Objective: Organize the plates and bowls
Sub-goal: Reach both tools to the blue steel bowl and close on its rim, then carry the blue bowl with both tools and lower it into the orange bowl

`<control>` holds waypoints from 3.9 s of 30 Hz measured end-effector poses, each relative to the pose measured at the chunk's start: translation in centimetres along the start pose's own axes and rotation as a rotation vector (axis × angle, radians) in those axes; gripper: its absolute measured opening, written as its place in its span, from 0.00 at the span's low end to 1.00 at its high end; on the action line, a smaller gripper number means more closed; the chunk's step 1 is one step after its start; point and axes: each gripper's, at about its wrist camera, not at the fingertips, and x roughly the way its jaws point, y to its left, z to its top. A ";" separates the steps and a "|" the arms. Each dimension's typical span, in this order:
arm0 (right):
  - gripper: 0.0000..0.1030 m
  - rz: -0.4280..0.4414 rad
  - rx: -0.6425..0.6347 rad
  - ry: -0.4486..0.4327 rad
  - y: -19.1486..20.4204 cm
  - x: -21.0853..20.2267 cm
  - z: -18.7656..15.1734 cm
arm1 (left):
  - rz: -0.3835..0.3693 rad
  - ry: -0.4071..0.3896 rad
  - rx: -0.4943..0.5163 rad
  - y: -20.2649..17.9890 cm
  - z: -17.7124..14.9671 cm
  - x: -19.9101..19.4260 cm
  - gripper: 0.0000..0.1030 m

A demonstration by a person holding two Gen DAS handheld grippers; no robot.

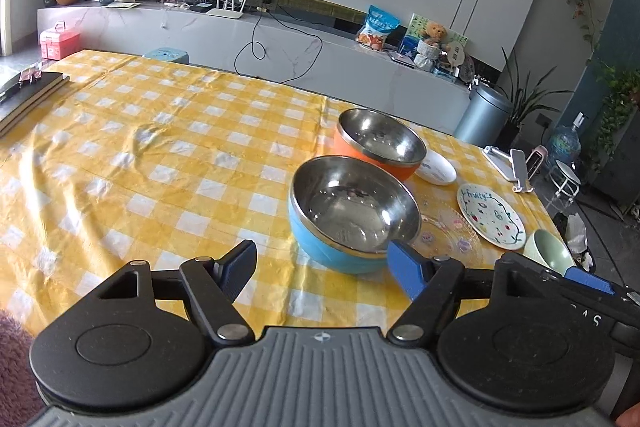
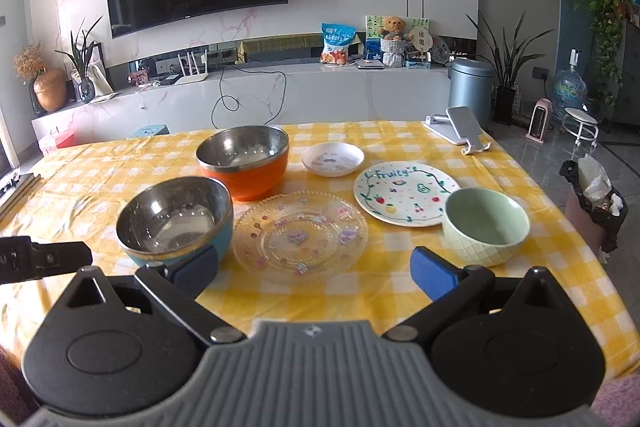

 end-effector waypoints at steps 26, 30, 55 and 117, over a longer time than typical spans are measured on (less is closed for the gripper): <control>0.34 0.094 0.128 0.232 6.0 12.7 1.9 | 0.012 0.160 -0.150 3.1 2.9 10.2 0.34; 0.19 0.101 0.138 0.238 6.0 12.8 1.7 | -0.012 0.159 -0.128 2.6 2.8 10.3 0.19; 0.11 0.110 0.204 0.258 4.1 2.9 0.2 | -0.009 0.152 -0.084 0.0 0.9 0.7 0.14; 0.30 0.132 0.225 0.248 2.5 -0.3 -0.7 | -0.036 0.120 -0.066 1.7 -0.7 -1.8 0.43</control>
